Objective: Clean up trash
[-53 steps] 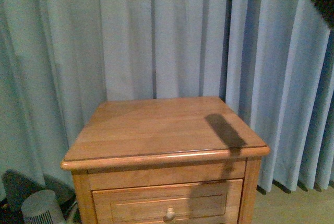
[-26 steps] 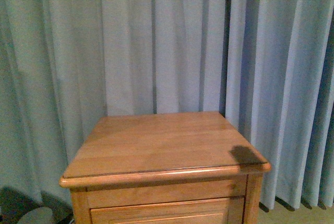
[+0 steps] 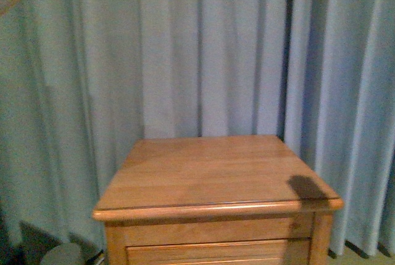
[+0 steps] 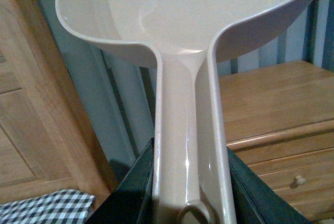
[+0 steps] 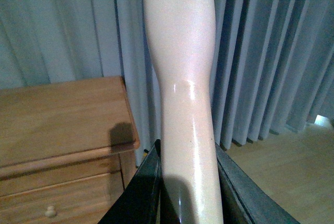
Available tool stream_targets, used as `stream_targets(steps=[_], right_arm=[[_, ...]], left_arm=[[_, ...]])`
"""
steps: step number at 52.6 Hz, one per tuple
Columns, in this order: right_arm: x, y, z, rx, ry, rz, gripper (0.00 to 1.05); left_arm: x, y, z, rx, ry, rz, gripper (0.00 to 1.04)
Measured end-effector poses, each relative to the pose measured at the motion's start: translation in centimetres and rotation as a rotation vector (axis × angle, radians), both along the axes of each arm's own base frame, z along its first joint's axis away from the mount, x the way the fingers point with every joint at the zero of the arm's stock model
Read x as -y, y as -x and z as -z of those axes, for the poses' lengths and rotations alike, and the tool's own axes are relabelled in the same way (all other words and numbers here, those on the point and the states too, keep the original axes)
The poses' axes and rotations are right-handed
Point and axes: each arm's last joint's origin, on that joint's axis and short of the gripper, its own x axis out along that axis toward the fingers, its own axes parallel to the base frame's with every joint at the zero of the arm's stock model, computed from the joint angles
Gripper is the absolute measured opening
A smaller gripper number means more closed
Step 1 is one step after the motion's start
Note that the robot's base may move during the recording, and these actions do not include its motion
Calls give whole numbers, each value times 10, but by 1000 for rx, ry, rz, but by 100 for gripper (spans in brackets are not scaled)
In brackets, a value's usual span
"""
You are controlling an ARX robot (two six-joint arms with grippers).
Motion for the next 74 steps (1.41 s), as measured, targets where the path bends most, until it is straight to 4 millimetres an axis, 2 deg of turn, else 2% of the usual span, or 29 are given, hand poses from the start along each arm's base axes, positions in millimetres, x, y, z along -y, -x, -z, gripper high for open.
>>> stream_targets(steps=[74], right_arm=[[-1,-1,3,-13,5,-9,21]], left_arm=[[0,0,1,-1,5,-12,28]])
